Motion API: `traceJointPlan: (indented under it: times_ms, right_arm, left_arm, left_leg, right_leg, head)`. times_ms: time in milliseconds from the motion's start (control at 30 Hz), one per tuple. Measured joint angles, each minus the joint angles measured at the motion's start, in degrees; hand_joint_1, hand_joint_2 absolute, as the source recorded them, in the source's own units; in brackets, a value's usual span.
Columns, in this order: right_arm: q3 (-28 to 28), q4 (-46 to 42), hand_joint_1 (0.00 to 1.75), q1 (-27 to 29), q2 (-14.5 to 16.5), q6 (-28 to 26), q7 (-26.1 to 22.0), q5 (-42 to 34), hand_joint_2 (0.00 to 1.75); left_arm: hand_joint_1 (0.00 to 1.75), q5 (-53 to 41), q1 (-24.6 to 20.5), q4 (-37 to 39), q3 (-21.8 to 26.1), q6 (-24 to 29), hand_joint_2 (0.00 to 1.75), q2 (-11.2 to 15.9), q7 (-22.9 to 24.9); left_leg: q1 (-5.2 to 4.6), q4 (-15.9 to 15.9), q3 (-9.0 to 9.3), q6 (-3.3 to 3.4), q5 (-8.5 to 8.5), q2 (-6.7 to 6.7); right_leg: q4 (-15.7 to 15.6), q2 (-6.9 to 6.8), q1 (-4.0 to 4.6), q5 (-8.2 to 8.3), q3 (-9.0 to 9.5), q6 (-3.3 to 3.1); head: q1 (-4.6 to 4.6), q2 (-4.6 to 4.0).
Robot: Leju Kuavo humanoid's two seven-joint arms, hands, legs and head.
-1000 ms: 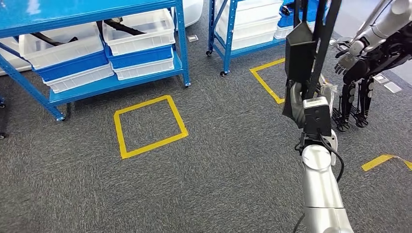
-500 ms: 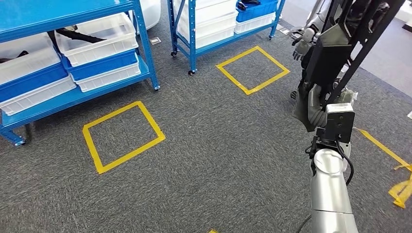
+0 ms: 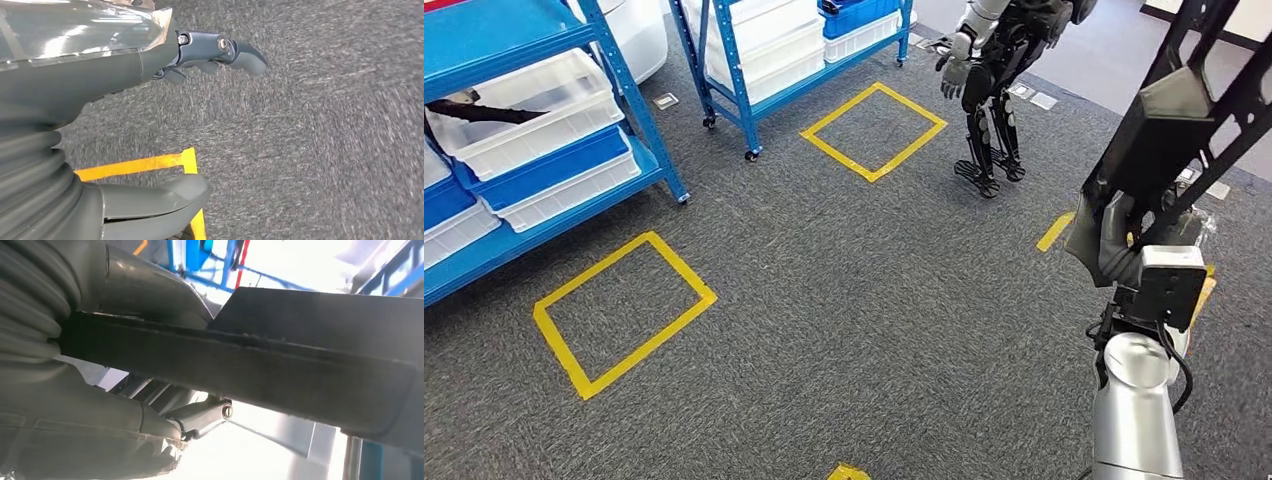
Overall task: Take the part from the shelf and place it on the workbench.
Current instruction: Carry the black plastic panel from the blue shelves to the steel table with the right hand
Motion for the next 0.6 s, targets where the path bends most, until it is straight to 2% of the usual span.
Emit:
traceJointPlan:
  times_ms: [33, 67, 100, 133, 167, 200, 233, 300, 367, 400, 433, 467, 533, 567, 600]
  right_arm:
    - [-0.2, -1.0, 1.75, 0.8, 0.1, -0.3, -0.3, 0.0, 1.75]
    - [-0.3, -2.0, 1.75, 1.5, 0.2, -0.5, -0.6, 0.1, 1.75]
    - [-0.4, -3.0, 1.75, 2.4, 0.4, -0.8, -0.8, 0.1, 1.75]
    - [-0.6, -4.3, 1.75, 3.5, 0.6, -1.0, -0.9, 0.2, 1.75]
    - [-0.8, -5.8, 1.75, 4.9, 0.8, -1.2, -0.9, 0.3, 1.75]
    - [-1.1, -7.6, 1.75, 6.4, 1.1, -1.3, -0.7, 0.5, 1.75]
    - [-1.3, -9.4, 1.75, 7.9, 1.4, -1.4, -0.6, 0.7, 1.75]
    - [-1.7, -12.5, 1.75, 10.0, 2.0, -1.5, -0.4, 1.1, 1.75]
    - [-2.0, -14.9, 1.75, 11.4, 2.5, -1.6, -0.4, 1.2, 1.75]
    - [-2.2, -15.8, 1.75, 11.9, 2.6, -1.6, -0.4, 1.2, 1.75]
    - [-2.3, -16.6, 1.75, 12.4, 2.7, -1.6, -0.3, 1.2, 1.75]
    - [-2.5, -17.2, 1.75, 12.8, 2.8, -1.6, -0.3, 1.2, 1.75]
    - [-2.8, -18.2, 1.75, 13.2, 2.8, -1.6, -0.2, 1.3, 1.75]
    - [-2.9, -18.4, 1.75, 13.2, 2.8, -1.6, -0.2, 1.3, 1.75]
    - [-2.9, -18.6, 1.75, 13.3, 2.9, -1.6, -0.2, 1.3, 1.75]
  left_arm:
    - [0.00, 0.0, 0.1, 0.0, 0.0, 0.2, 1.75, 0.0, 0.0]
    - [0.00, 0.0, 0.2, 0.0, 0.0, 0.5, 1.75, -0.1, 0.1]
    - [0.00, 0.1, 0.2, 0.0, 0.1, 0.7, 1.75, -0.1, 0.1]
    - [0.00, 0.1, 0.3, 0.0, 0.2, 1.0, 1.75, -0.1, 0.2]
    - [0.00, 0.2, 0.4, 0.0, 0.3, 1.2, 1.75, -0.1, 0.3]
    - [0.00, 0.2, 0.4, 0.0, 0.4, 1.4, 1.75, -0.1, 0.5]
    - [0.00, 0.2, 0.4, 0.0, 0.5, 1.6, 1.75, -0.1, 0.6]
    - [0.00, 0.3, 0.4, 0.0, 0.6, 1.8, 1.75, 0.0, 0.8]
    - [0.00, 0.3, 0.4, 0.0, 0.8, 1.9, 1.75, 0.1, 0.9]
    - [0.00, 0.3, 0.4, 0.0, 0.8, 1.9, 1.75, 0.1, 0.9]
    - [0.00, 0.3, 0.3, 0.0, 0.8, 1.9, 1.75, 0.1, 0.9]
    - [0.00, 0.3, 0.3, 0.0, 0.8, 1.9, 1.75, 0.0, 0.9]
    - [0.00, 0.3, 0.2, -0.1, 0.9, 1.9, 1.75, 0.0, 0.9]
    - [0.00, 0.3, 0.2, -0.1, 0.9, 1.9, 1.75, 0.0, 0.9]
    - [0.00, 0.3, 0.3, -0.1, 0.9, 1.9, 1.75, 0.0, 0.9]
  left_leg:
    - [0.14, 2.5, -1.06, -0.21, -1.74, -1.72]
    - [0.21, 6.0, -2.58, -0.31, -3.81, -3.47]
    - [0.24, 10.0, -4.35, -0.34, -5.76, -4.54]
    - [0.24, 13.2, -5.82, -0.35, -7.00, -5.09]
    - [0.24, 14.7, -6.54, -0.32, -7.15, -5.30]
    - [0.25, 13.9, -6.15, -0.21, -6.16, -5.43]
    - [0.25, 11.2, -4.79, -0.05, -4.37, -5.69]
    - [0.38, 3.5, -0.85, 0.47, -0.86, -8.27]
    - [0.33, -0.6, 1.16, 0.89, 0.11, -10.39]
    - [0.17, -1.0, 1.31, 1.10, -0.03, -10.29]
    - [0.07, -1.1, 1.35, 1.41, 0.13, -9.44]
    - [0.04, -1.4, 1.56, 1.81, 0.39, -8.57]
    - [0.19, -2.0, 1.94, 2.56, 0.96, -6.76]
    - [0.16, -2.1, 2.04, 2.74, 1.09, -5.81]
    - [0.12, -2.1, 1.99, 2.84, 1.12, -4.93]
  right_leg:
    - [-0.1, 0.63, -0.31, 0.15, -0.02, -0.48]
    - [-0.1, 1.25, -0.25, 0.20, -0.11, -0.82]
    - [-0.1, 1.90, -0.18, 0.26, -0.21, -1.12]
    - [0.0, 2.63, -0.06, 0.28, -0.29, -1.24]
    - [0.0, 3.37, 0.03, 0.31, -0.34, -1.26]
    - [0.0, 4.15, 0.08, 0.32, -0.35, -1.24]
    - [0.1, 4.94, 0.11, 0.33, -0.33, -1.21]
    - [0.4, 6.51, 0.26, 0.36, -0.43, -1.04]
    - [0.7, 7.97, 0.34, 0.52, -0.85, -0.53]
    - [0.6, 8.72, 0.32, 0.71, -1.10, -0.11]
    - [0.5, 9.47, 0.25, 0.95, -1.44, 0.34]
    - [0.7, 9.09, 0.22, 1.01, -1.84, 0.67]
    - [3.6, 6.01, 0.52, -0.33, -3.66, 0.76]
    - [7.0, 3.96, 0.50, -1.84, -5.27, 0.58]
    - [11.0, 2.86, 0.51, -3.47, -7.19, 0.49]
  head:
    - [-0.08, 0.00]
    - [-0.16, 0.00]
    - [-0.19, 0.00]
    - [-0.22, 0.00]
    - [-0.23, 0.00]
    - [-0.23, 0.00]
    - [-0.24, 0.00]
    - [-0.23, 0.00]
    - [-0.16, 0.00]
    - [-0.15, 0.00]
    - [-0.14, 0.00]
    - [-0.17, 0.00]
    - [0.20, 0.00]
    - [0.37, 0.00]
    - [0.57, 0.00]
